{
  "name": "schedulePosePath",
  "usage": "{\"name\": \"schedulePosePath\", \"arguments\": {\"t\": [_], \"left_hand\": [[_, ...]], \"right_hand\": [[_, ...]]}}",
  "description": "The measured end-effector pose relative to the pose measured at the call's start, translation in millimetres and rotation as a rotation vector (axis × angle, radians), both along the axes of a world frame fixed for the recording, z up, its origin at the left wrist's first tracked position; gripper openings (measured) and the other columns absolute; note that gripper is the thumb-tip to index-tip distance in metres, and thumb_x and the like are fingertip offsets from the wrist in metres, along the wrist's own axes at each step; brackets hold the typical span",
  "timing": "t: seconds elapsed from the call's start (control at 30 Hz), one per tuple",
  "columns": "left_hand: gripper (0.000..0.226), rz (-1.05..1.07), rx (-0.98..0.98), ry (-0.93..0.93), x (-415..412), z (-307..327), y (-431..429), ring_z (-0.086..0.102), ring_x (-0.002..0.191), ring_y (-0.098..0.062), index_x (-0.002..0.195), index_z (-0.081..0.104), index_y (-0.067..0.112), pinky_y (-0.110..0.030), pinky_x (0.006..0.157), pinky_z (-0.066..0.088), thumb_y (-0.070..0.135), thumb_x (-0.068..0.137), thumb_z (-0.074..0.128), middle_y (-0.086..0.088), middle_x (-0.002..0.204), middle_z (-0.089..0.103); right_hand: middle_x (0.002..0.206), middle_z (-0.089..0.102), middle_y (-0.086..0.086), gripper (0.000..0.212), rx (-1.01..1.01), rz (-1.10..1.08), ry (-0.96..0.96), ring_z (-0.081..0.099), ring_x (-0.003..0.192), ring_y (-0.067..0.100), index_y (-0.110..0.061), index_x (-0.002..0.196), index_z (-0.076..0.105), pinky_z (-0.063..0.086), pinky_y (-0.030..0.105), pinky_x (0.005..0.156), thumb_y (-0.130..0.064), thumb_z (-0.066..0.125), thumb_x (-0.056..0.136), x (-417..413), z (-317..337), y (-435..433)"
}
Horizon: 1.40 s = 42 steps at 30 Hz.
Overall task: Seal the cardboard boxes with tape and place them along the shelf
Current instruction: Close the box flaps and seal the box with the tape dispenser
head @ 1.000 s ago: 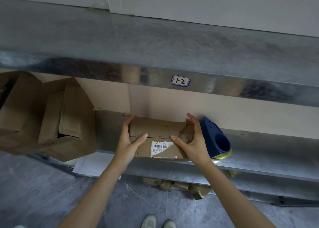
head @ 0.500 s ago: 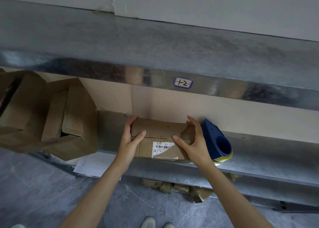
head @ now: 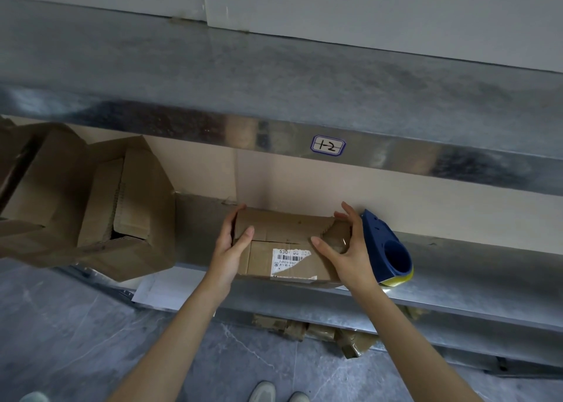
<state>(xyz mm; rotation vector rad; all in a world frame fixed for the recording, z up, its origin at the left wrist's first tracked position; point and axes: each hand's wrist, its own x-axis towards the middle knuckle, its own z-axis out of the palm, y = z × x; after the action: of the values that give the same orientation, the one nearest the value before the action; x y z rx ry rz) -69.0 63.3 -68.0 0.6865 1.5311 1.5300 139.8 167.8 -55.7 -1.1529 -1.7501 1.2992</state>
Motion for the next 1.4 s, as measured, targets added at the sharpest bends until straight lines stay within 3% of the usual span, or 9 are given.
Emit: {"name": "schedulePosePath", "arguments": {"t": [0.17, 0.33, 0.47, 0.63, 0.77, 0.87, 0.97, 1.17, 1.4], "left_hand": [[0.037, 0.022, -0.015, 0.001, 1, 3, 3, 0.067, 0.105, -0.008, 0.123, 0.047, 0.055, -0.022, 0.074, 0.057, 0.028, 0.1, 0.054, 0.007, 0.126, 0.061], [0.032, 0.02, 0.013, -0.011, 2, 3, 2, 0.067, 0.105, -0.01, 0.125, 0.049, 0.051, -0.025, 0.077, 0.058, 0.031, 0.1, 0.05, 0.004, 0.125, 0.062], [0.034, 0.032, 0.015, -0.022, 2, 4, 3, 0.069, 0.1, -0.009, 0.128, 0.047, 0.046, -0.023, 0.073, 0.058, 0.028, 0.1, 0.052, 0.004, 0.122, 0.063], [0.065, 0.027, 0.018, 0.073, 3, 3, 6, 0.065, 0.111, -0.014, 0.137, 0.044, 0.034, -0.03, 0.086, 0.058, 0.038, 0.078, 0.07, 0.003, 0.124, 0.062], [0.087, 0.027, -0.067, 0.371, 3, -2, 5, 0.046, 0.126, 0.009, 0.143, 0.035, 0.039, -0.033, 0.108, 0.046, 0.053, 0.069, 0.077, 0.018, 0.14, 0.048], [0.094, 0.082, -0.019, 0.941, 0, -4, 10, 0.008, 0.152, -0.012, 0.155, 0.026, 0.027, -0.04, 0.121, 0.014, 0.053, 0.078, 0.075, 0.009, 0.164, 0.015], [0.077, 0.0, 0.047, 1.292, -2, 2, 16, 0.002, 0.154, -0.021, 0.153, 0.034, 0.019, -0.048, 0.122, 0.005, 0.051, 0.09, 0.062, 0.002, 0.165, 0.016], [0.077, -0.31, 0.023, 1.461, -9, 2, 11, 0.015, 0.152, -0.018, 0.152, 0.036, 0.02, -0.049, 0.122, 0.016, 0.071, 0.095, 0.03, 0.004, 0.16, 0.03], [0.082, -0.303, -0.061, 1.44, -12, 6, 19, -0.003, 0.153, -0.018, 0.156, 0.027, 0.022, -0.045, 0.123, 0.008, 0.074, 0.092, 0.022, 0.002, 0.166, 0.011]], "right_hand": [[0.137, 0.044, -0.013, 0.091, -0.049, -0.002, 0.016, 0.043, 0.126, 0.005, -0.047, 0.143, 0.026, 0.037, 0.011, 0.091, -0.049, 0.078, 0.069, -2, -1, 4], [0.136, 0.045, -0.013, 0.087, -0.055, 0.018, 0.017, 0.043, 0.125, 0.002, -0.049, 0.142, 0.027, 0.038, 0.011, 0.092, -0.048, 0.077, 0.07, -2, -2, 5], [0.139, 0.043, -0.01, 0.09, -0.074, 0.024, 0.029, 0.044, 0.126, 0.008, -0.048, 0.143, 0.025, 0.041, 0.026, 0.102, -0.05, 0.076, 0.069, -1, -2, 7], [0.131, 0.041, -0.024, 0.089, -0.068, 0.024, 0.032, 0.041, 0.121, -0.009, -0.049, 0.143, 0.026, 0.038, 0.006, 0.089, -0.049, 0.077, 0.07, -1, -1, 8], [0.14, 0.036, -0.017, 0.085, 0.056, -0.007, -0.096, 0.036, 0.127, -0.001, -0.044, 0.141, 0.031, 0.034, 0.017, 0.102, -0.049, 0.079, 0.072, -2, -4, 6], [0.15, 0.023, -0.014, 0.075, 0.285, -0.052, -0.228, 0.024, 0.139, 0.003, -0.035, 0.139, 0.039, 0.031, 0.022, 0.11, -0.05, 0.077, 0.076, -5, -1, 5], [0.158, 0.022, -0.006, 0.067, 0.592, 0.054, -0.423, 0.006, 0.151, 0.016, -0.026, 0.144, 0.041, 0.02, 0.044, 0.119, -0.056, 0.059, 0.087, -7, 3, 8], [0.162, 0.021, -0.007, 0.068, 0.822, 0.401, -0.75, 0.006, 0.152, 0.018, -0.036, 0.154, 0.022, 0.009, 0.049, 0.122, -0.071, 0.024, 0.096, -3, 6, 8], [0.164, -0.008, -0.01, 0.07, 0.699, 0.444, -0.857, -0.017, 0.149, 0.011, -0.036, 0.155, -0.002, -0.003, 0.043, 0.123, -0.071, 0.005, 0.095, -7, 8, 20]]}}
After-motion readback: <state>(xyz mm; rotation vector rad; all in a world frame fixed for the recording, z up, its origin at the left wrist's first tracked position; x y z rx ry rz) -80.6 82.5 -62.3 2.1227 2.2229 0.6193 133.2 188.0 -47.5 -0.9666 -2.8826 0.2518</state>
